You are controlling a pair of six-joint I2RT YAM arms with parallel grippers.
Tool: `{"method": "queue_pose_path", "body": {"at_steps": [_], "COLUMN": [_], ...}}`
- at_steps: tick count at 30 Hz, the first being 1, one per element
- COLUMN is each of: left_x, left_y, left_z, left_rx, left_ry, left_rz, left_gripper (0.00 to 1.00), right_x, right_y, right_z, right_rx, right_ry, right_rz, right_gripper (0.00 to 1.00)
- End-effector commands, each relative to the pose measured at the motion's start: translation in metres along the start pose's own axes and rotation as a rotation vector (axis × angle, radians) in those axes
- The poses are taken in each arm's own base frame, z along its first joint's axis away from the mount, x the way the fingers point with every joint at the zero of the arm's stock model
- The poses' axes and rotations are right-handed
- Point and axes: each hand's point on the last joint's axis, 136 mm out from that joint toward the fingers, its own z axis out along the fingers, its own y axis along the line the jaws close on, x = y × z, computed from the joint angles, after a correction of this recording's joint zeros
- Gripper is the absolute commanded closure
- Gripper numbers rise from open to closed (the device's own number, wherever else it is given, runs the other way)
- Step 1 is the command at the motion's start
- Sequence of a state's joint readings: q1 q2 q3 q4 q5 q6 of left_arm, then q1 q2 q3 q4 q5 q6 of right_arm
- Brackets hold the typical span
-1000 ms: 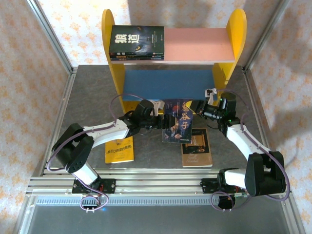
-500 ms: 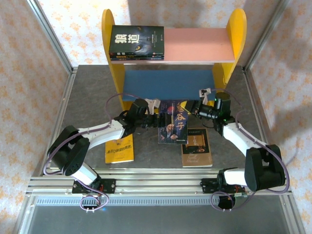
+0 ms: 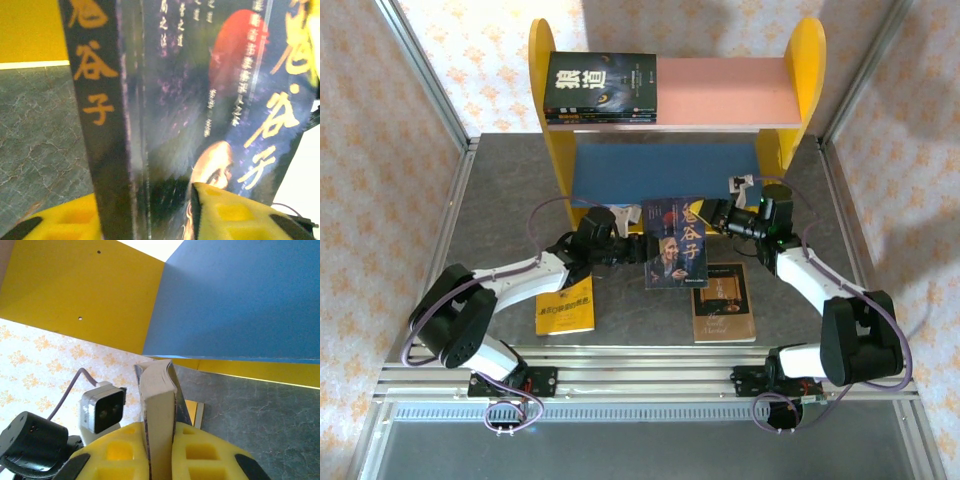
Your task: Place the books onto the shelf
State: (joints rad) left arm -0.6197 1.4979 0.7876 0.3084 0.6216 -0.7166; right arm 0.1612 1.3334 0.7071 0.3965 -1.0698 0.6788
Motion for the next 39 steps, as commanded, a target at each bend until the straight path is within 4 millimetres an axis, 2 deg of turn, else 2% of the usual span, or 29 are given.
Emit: {"method": "queue_pose_path", "body": {"at_steps": [1,5,7,9,10,17,21,26,30,39], "left_x": [-0.019,-0.023,-0.026,-0.029,-0.033,-0.055,-0.074,-0.097,-0.114,-0.144], "left_y": [-0.058,-0.069,-0.073,-0.076,-0.079,-0.099,-0.097,-0.097,-0.102,-0.099], "left_z": [-0.016,-0.023,-0.026,-0.03,-0.033,-0.062,-0.083,-0.107,-0.118,-0.129], "left_rx": [0.198,0.236,0.246,0.257,0.266,0.318,0.25,0.174,0.142,0.076], "left_ry": [-0.074,-0.1,-0.114,-0.141,-0.163,-0.318,-0.442,-0.58,-0.642,-0.774], "left_rz": [0.107,0.119,0.122,0.122,0.118,0.118,0.118,0.127,0.129,0.081], "left_gripper": [0.69,0.78,0.83,0.97,1.0,1.0,1.0,1.0,1.0,1.0], "right_x": [-0.008,-0.009,-0.011,-0.011,-0.011,-0.011,-0.012,-0.005,0.0,0.003], "right_y": [0.01,0.005,0.003,0.002,0.001,-0.007,-0.009,-0.01,-0.005,0.015], "right_z": [0.004,0.004,0.004,0.005,0.005,-0.001,-0.006,-0.009,-0.006,-0.002], "right_rx": [-0.008,0.015,0.022,0.028,0.03,0.087,0.104,0.111,0.091,0.024], "right_ry": [-0.011,-0.02,-0.027,-0.029,-0.03,-0.066,-0.102,-0.115,-0.126,-0.191], "right_rz": [-0.047,-0.036,-0.034,-0.025,-0.024,-0.003,0.014,0.035,0.045,0.064], "right_gripper": [0.85,0.74,0.74,0.68,0.65,0.59,0.48,0.29,0.15,0.06]}}
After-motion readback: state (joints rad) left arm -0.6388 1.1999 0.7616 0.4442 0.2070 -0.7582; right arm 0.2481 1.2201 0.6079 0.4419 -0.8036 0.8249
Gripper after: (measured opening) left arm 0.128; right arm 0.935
